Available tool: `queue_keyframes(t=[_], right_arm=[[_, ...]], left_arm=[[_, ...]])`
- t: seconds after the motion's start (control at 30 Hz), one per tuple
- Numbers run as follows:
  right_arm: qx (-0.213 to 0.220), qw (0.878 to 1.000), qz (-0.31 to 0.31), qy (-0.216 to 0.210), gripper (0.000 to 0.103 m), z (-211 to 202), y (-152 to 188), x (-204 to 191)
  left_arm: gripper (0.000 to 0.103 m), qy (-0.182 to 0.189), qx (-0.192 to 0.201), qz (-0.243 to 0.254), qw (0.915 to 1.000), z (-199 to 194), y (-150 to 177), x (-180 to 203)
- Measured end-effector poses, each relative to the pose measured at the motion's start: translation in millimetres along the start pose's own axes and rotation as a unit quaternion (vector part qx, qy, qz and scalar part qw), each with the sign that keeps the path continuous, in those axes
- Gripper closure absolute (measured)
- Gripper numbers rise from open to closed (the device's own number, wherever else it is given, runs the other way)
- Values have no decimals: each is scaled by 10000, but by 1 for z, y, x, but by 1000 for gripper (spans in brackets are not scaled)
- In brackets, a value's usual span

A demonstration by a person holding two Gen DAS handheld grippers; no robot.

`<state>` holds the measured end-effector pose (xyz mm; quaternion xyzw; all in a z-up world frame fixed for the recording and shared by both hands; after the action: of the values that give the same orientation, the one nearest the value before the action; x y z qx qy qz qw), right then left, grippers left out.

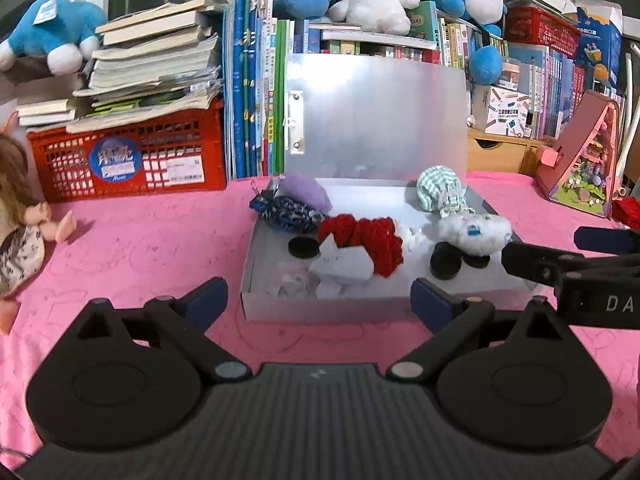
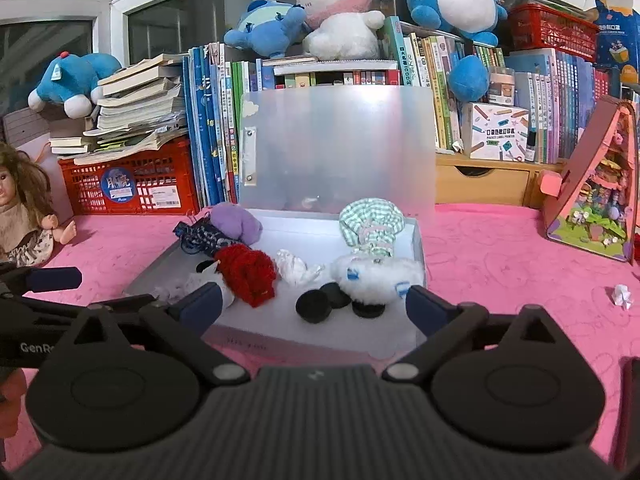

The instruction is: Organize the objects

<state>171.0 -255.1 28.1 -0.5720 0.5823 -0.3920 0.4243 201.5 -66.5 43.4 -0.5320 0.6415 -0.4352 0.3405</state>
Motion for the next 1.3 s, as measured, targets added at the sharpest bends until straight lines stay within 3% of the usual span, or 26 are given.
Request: queue_keyframes(t=[0.23, 0.63, 1.07, 1.3], right_arm=[[-41, 9999, -102, 102, 0, -9, 23, -4], [-490, 9983, -86, 299, 0, 0, 73, -4], [-952, 9943, -59, 469, 0, 13, 84, -1], [-973, 9940, -123, 484, 0, 13, 84, -3]], left_arm=[[3, -101, -143, -47, 9998, -9, 26, -5], [3, -271, -536, -147, 9981, 2, 62, -13], [0, -359, -709, -5, 9968, 14, 74, -10], [0, -351, -729, -18, 9967, 15, 75, -9]])
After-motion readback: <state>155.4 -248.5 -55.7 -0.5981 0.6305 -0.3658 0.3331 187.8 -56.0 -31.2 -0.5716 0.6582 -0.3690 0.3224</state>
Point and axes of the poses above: each gripper's, at about its wrist camera, not at the fingertips, and z roughly the way its jaws point, x to its right, y to its underside, the point moved 4 cm from there along z, roughly the way its jaws point, and after that the axes turned 8 degrees about x, right-handed, at the moved point
